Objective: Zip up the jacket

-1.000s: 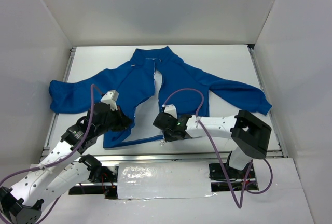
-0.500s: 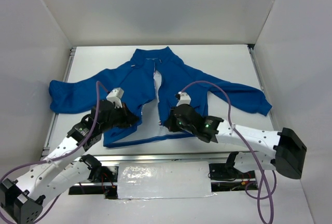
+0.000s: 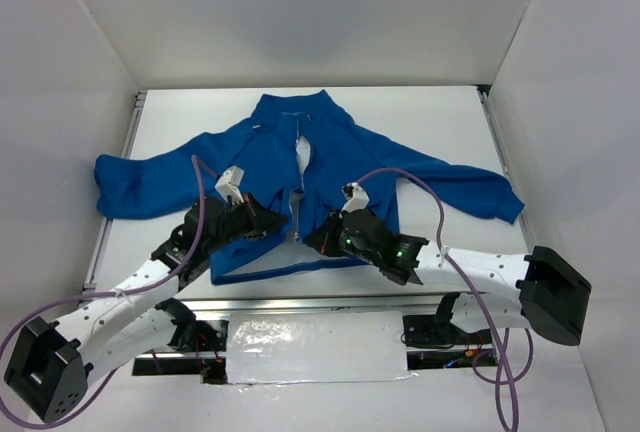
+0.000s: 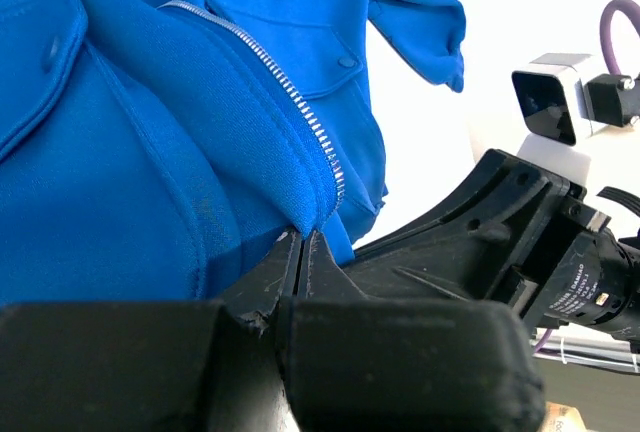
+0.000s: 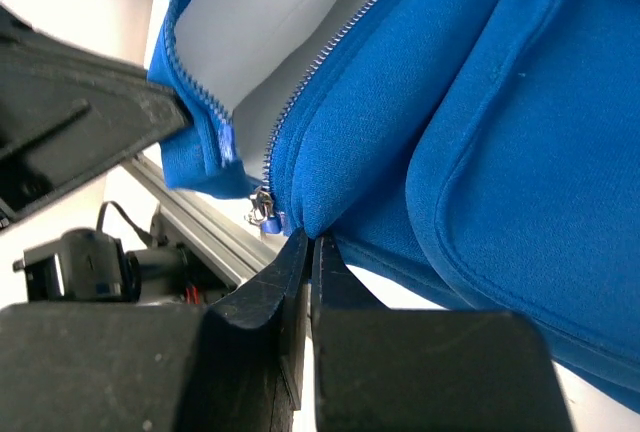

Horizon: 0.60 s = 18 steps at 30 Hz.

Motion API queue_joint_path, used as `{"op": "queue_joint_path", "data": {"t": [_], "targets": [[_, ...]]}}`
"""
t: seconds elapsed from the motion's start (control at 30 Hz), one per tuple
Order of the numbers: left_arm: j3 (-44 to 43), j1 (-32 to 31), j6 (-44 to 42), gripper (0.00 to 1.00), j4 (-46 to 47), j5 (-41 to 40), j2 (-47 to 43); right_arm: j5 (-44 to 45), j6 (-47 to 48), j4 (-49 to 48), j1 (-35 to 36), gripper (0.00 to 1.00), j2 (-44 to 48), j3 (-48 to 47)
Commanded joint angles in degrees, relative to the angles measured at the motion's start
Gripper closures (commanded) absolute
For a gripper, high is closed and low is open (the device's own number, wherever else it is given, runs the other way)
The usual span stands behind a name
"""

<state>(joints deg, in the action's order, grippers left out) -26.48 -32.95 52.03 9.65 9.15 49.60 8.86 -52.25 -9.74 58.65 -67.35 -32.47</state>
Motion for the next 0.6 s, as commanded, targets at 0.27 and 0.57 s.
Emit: {"op": "queue_joint_path", "data": {"t": [0.27, 0.57], "targets": [[2.92, -0.54, 1.06, 1.00, 10.12, -0.71, -3.11, 2.48, -6.73, -4.32, 0.94, 1.00, 0.11, -0.67], [2.84, -0.54, 0.44, 1.00, 10.83, 0.35, -0.91, 2.56, -5.67, -4.76, 1.11, 1.00, 1.70, -0.31]]}}
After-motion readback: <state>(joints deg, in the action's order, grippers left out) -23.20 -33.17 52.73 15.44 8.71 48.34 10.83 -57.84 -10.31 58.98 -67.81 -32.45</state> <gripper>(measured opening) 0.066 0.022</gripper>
